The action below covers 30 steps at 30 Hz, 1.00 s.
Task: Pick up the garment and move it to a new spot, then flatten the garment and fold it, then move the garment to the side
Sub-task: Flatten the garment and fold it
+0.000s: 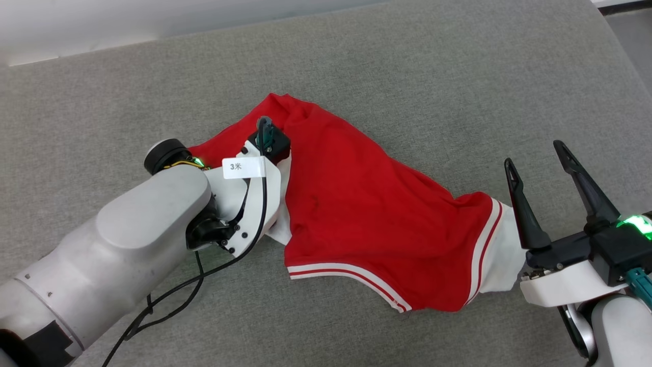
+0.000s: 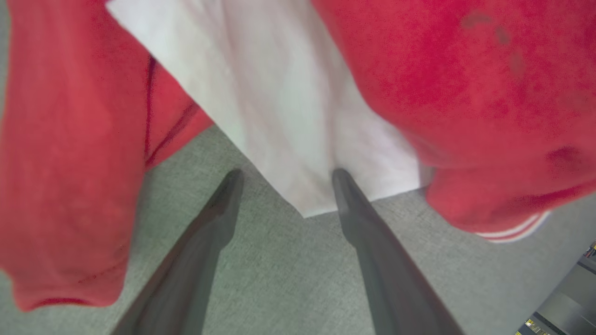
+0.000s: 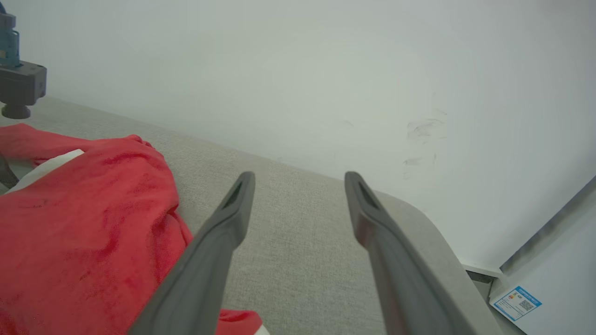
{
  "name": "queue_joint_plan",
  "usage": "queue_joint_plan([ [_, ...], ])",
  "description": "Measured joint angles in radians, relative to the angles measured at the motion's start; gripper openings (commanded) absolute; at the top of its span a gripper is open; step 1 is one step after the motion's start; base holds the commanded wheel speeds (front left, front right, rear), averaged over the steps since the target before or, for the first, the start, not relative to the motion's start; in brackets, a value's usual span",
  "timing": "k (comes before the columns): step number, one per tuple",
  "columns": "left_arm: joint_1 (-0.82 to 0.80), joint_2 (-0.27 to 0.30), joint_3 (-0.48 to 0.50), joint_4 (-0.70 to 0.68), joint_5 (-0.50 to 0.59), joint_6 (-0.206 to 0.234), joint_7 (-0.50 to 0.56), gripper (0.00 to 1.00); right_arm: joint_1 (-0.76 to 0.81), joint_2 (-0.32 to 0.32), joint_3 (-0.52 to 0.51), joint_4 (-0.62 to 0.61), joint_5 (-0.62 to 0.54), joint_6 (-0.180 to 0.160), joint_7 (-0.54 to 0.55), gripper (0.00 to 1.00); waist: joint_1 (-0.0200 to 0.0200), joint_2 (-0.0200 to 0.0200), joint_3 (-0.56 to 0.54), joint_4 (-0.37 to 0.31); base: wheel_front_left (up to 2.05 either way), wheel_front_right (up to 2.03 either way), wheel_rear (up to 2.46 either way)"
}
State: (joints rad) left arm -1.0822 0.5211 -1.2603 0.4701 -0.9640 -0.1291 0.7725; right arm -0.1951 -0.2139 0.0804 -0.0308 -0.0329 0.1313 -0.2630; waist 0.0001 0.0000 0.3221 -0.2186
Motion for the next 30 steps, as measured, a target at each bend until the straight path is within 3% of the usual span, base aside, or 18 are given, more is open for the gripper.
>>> queue_joint_plan([
  [1,0.002,0.001,-0.003,-0.005,0.000,0.000,0.005,1.00,-0.001,0.000,0.000,0.000,-0.002,0.000,0.000,1.00,0.0000,0.0000,0.003,-0.003,0.00,0.00,0.00],
  [2,0.002,0.003,-0.004,-0.008,0.000,0.000,0.005,0.84,-0.001,0.000,-0.001,0.001,-0.002,0.000,0.000,1.00,0.0000,0.0000,0.005,-0.005,0.00,0.00,0.00],
  [3,0.003,0.005,-0.005,-0.012,0.000,0.000,0.002,0.00,-0.001,0.000,-0.002,0.003,-0.002,0.000,0.000,1.00,0.0000,0.0000,0.004,-0.005,0.00,0.00,0.00],
  [14,0.019,0.039,-0.021,-0.134,0.034,0.000,-0.208,0.00,0.056,-0.030,-0.054,0.033,-0.003,0.000,0.000,1.00,0.0000,0.0000,-0.095,0.072,0.00,0.00,0.00],
  [22,0.052,0.159,-0.017,-0.162,-0.001,0.000,-0.350,0.00,0.141,-0.040,-0.101,0.051,0.014,0.000,0.000,1.00,-0.0001,0.0000,-0.196,0.197,0.00,0.00,0.00],
  [30,0.149,0.278,-0.017,-0.150,-0.038,0.016,-0.369,0.00,0.175,-0.042,-0.107,0.057,0.024,0.000,0.000,1.00,-0.0002,0.0000,-0.252,0.309,0.00,0.00,0.00],
])
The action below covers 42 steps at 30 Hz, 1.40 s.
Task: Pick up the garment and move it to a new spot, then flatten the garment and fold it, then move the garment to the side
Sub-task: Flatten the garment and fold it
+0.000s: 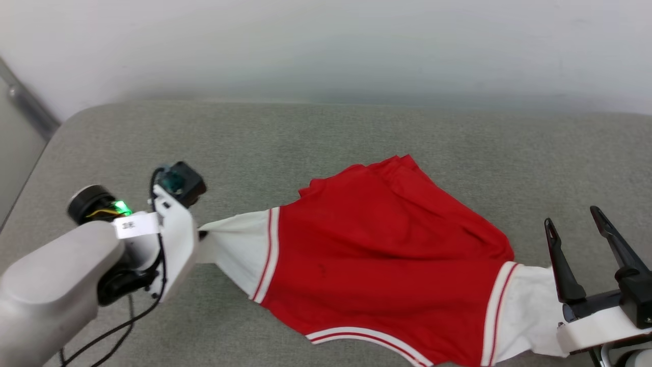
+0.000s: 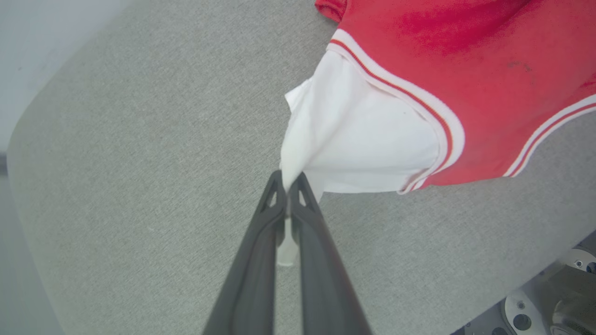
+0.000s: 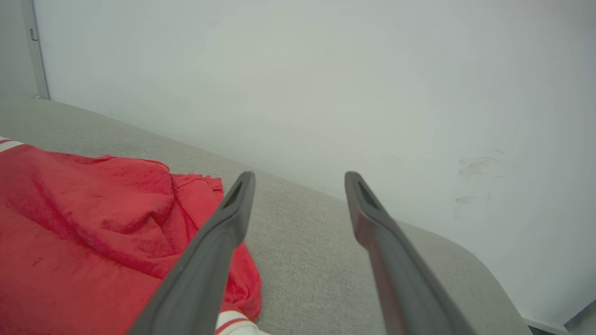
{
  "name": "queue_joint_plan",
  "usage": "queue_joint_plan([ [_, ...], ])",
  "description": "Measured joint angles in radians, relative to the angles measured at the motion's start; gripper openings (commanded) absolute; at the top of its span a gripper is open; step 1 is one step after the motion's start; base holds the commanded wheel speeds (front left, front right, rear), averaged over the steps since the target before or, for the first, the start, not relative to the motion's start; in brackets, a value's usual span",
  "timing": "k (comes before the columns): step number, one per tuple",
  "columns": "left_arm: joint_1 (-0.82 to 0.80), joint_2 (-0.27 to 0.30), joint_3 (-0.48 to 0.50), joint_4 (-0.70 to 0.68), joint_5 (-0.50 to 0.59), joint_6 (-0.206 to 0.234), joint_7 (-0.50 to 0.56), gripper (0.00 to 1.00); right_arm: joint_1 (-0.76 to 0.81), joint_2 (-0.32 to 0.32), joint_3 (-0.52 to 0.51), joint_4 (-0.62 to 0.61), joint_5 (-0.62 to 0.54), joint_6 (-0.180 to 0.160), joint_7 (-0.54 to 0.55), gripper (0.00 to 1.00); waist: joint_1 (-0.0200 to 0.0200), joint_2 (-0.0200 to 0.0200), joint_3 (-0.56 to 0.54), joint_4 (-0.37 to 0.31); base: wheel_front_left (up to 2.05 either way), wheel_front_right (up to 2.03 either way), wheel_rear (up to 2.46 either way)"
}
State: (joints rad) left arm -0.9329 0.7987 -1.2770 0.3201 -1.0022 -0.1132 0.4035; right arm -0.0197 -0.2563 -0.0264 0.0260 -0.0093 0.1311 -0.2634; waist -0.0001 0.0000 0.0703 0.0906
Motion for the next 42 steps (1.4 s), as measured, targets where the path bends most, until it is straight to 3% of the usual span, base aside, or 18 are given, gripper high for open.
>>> queue_joint_plan([
  [4,0.014,0.044,0.007,0.028,-0.004,0.025,-0.003,0.00,-0.004,-0.001,0.009,-0.001,0.000,0.000,0.000,1.00,0.0000,0.0000,0.013,0.012,0.00,0.00,0.00],
  [10,0.025,0.043,0.016,0.104,0.000,0.043,-0.039,0.00,-0.053,-0.017,0.040,0.007,0.001,0.000,0.000,1.00,0.0000,0.0000,0.066,-0.017,0.00,0.00,0.00],
  [13,0.026,0.029,0.018,0.145,0.008,0.047,-0.065,0.00,-0.077,-0.022,0.046,0.010,0.000,0.000,0.000,1.00,0.0000,0.0000,0.088,-0.035,0.00,0.00,0.00],
  [18,0.048,-0.048,0.022,0.375,0.013,0.034,-0.155,0.00,-0.126,-0.027,0.068,0.024,-0.001,0.000,0.000,1.00,0.0002,0.0000,0.169,-0.123,0.00,0.00,0.00],
  [21,0.047,-0.067,0.028,0.444,0.003,0.018,-0.180,0.00,-0.127,-0.027,0.068,0.030,-0.001,0.000,0.000,1.00,0.0002,0.0000,0.185,-0.147,0.00,0.00,0.00],
  [22,0.048,-0.076,0.028,0.463,0.003,0.016,-0.189,0.42,-0.127,-0.026,0.068,0.031,-0.001,0.000,0.000,1.00,0.0002,0.0000,0.187,-0.153,0.00,0.00,0.00],
  [23,0.047,-0.082,0.028,0.473,0.007,0.010,-0.200,1.00,-0.127,-0.024,0.068,0.031,-0.001,0.000,0.000,1.00,0.0002,0.0000,0.185,-0.155,0.00,0.00,0.00],
  [28,0.012,-0.081,0.025,0.507,0.020,-0.009,-0.235,1.00,-0.126,-0.019,0.058,0.028,-0.001,0.000,0.000,1.00,0.0002,0.0000,0.164,-0.143,0.00,0.00,0.00],
  [32,-0.057,-0.052,0.028,0.478,-0.004,-0.016,-0.202,1.00,-0.121,-0.018,0.045,0.024,-0.001,0.000,0.000,1.00,0.0001,0.0000,0.148,-0.121,0.00,0.00,0.00],
  [42,-0.136,0.072,0.012,0.315,-0.116,-0.016,0.089,1.00,-0.126,-0.017,0.056,0.010,0.002,0.000,0.000,1.00,0.0002,0.0000,0.159,-0.116,0.00,0.00,0.00],
])
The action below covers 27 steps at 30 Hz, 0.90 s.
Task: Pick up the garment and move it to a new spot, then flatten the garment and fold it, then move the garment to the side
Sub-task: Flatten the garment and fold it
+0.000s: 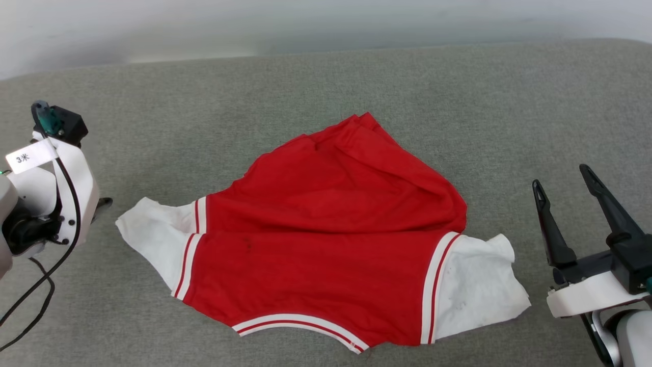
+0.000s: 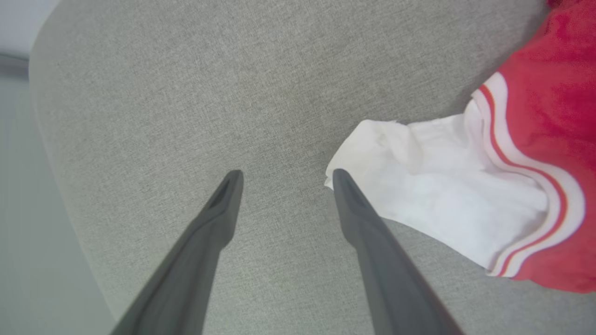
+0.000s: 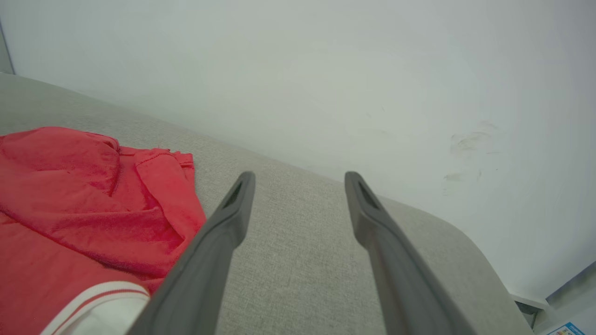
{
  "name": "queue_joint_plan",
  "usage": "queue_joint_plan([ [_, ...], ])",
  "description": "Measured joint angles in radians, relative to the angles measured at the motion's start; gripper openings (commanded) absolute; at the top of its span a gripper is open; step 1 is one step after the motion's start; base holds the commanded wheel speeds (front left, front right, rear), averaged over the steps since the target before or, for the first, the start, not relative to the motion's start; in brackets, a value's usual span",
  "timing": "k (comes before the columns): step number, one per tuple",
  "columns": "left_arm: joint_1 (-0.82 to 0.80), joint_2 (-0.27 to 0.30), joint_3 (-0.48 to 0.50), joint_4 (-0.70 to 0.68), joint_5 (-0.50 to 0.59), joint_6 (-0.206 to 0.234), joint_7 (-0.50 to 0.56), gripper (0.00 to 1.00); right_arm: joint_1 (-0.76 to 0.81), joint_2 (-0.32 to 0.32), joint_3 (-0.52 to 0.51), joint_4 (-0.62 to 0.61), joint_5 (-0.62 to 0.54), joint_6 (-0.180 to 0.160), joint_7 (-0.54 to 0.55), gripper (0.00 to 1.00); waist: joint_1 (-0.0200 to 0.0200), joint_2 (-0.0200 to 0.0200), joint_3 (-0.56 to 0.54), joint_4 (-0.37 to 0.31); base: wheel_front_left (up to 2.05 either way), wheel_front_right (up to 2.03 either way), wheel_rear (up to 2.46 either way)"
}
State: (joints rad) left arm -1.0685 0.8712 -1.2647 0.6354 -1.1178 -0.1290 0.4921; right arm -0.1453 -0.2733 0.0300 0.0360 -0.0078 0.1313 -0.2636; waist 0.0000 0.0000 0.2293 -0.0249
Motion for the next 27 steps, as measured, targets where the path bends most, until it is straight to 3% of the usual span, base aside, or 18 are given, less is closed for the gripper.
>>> queue_joint_plan([
  [7,0.032,0.005,-0.005,-0.001,-0.054,0.000,0.056,1.00,-0.020,-0.010,0.005,-0.005,0.001,0.000,0.000,1.00,0.0000,0.0000,0.044,-0.033,0.00,0.00,0.00],
  [19,0.103,-0.040,0.007,0.047,-0.099,0.006,0.095,1.00,-0.026,-0.016,0.007,0.000,0.001,0.000,0.000,1.00,-0.0001,0.0000,0.067,-0.061,0.00,0.00,0.00],
  [20,0.103,-0.040,0.007,0.047,-0.099,0.006,0.095,0.38,-0.026,-0.016,0.007,0.000,0.001,0.000,0.000,1.00,-0.0001,0.0000,0.067,-0.061,0.00,0.00,0.00],
  [21,0.110,-0.044,0.006,0.042,-0.092,0.006,0.093,0.00,-0.030,-0.022,0.011,0.001,-0.002,0.000,0.000,1.00,0.0000,0.0000,0.059,-0.058,0.00,0.00,0.00],
  [27,0.122,-0.055,-0.011,0.008,-0.062,0.001,0.049,0.00,-0.062,-0.091,0.012,0.004,-0.011,0.000,0.004,1.00,0.0000,0.0000,0.013,-0.046,0.00,0.00,0.00],
])
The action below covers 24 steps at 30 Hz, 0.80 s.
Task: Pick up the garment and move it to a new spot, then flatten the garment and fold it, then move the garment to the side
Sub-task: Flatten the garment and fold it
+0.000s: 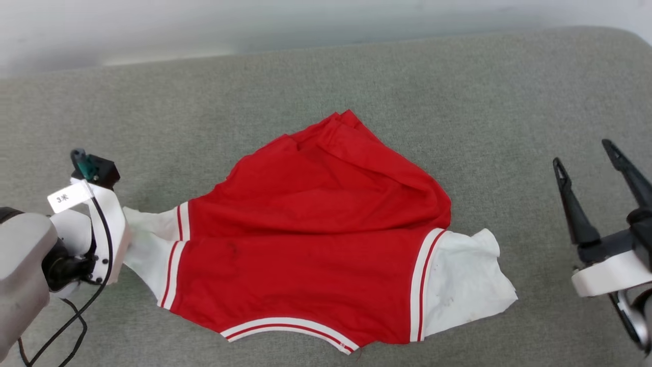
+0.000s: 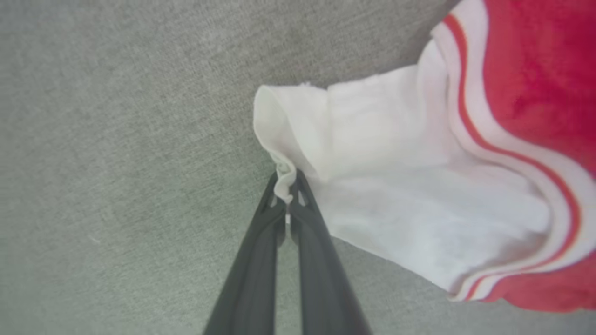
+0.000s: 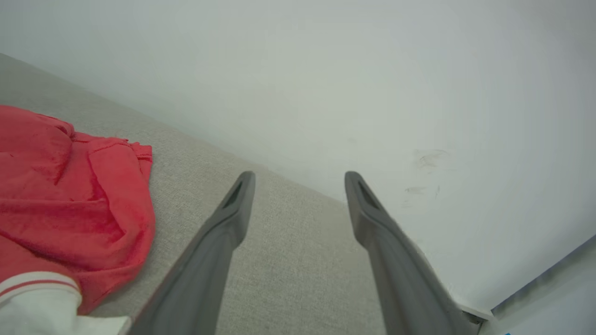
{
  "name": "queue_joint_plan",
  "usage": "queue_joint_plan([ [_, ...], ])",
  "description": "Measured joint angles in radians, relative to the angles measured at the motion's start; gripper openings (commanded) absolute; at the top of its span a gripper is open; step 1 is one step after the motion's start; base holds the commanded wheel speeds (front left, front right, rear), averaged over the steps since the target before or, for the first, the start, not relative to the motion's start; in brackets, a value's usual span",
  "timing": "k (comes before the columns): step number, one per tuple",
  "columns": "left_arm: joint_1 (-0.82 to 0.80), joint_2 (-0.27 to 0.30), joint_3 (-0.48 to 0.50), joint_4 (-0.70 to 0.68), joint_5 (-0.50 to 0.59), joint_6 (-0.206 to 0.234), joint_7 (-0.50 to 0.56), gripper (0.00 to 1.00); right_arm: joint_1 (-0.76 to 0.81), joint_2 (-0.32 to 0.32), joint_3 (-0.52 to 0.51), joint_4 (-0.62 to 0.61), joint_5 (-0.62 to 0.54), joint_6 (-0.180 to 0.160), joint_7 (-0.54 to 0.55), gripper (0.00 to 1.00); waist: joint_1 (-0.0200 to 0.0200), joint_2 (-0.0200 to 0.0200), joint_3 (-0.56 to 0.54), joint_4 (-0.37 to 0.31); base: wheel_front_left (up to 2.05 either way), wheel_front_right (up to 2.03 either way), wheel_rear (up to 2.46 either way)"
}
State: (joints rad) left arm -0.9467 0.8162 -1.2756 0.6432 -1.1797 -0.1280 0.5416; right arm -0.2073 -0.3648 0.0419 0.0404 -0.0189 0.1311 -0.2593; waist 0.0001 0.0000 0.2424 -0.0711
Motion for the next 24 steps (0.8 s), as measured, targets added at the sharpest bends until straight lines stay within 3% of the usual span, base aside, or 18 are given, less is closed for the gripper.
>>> queue_joint_plan([
  [3,0.000,0.006,-0.004,-0.027,0.015,-0.001,-0.024,0.00,-0.022,-0.067,0.032,0.008,0.022,0.000,0.065,1.00,0.0000,0.0000,-0.033,0.009,0.00,0.00,0.00],
  [7,-0.004,0.023,-0.004,-0.079,0.035,-0.001,-0.044,0.00,-0.051,-0.176,0.112,-0.017,0.124,0.000,0.237,1.00,0.0000,0.0000,-0.076,0.023,0.00,0.00,0.00],
  [14,-0.007,0.049,-0.005,-0.160,0.062,-0.001,-0.061,0.00,-0.063,-0.384,0.300,-0.114,0.490,0.000,0.700,1.00,0.0000,0.0000,-0.113,0.059,0.00,0.00,0.00],
  [15,-0.007,0.049,-0.005,-0.160,0.062,-0.001,-0.061,0.00,-0.063,-0.384,0.300,-0.114,0.490,0.000,0.700,1.00,0.0000,0.0000,-0.113,0.059,0.00,0.00,0.00],
  [16,-0.007,0.054,-0.005,-0.177,0.076,-0.001,-0.061,0.00,-0.062,-0.422,0.326,-0.137,0.583,0.000,0.820,1.00,-0.0001,0.0000,-0.112,0.066,0.00,0.00,0.00],
  [17,-0.007,0.054,-0.005,-0.177,0.076,-0.001,-0.061,0.00,-0.062,-0.422,0.326,-0.137,0.583,0.000,0.820,1.00,-0.0001,0.0000,-0.112,0.066,0.00,0.00,0.00],
  [20,-0.031,0.052,-0.002,-0.210,0.093,-0.001,-0.071,0.00,-0.059,-0.432,0.371,-0.120,0.734,0.000,1.048,1.00,-0.0001,0.0000,-0.081,0.080,0.00,0.00,0.00],
  [24,-0.050,0.048,0.004,-0.218,0.096,-0.001,-0.077,0.00,-0.066,-0.381,0.408,-0.055,0.757,0.000,1.077,1.00,0.0000,0.0000,-0.052,0.091,0.00,0.00,0.00],
])
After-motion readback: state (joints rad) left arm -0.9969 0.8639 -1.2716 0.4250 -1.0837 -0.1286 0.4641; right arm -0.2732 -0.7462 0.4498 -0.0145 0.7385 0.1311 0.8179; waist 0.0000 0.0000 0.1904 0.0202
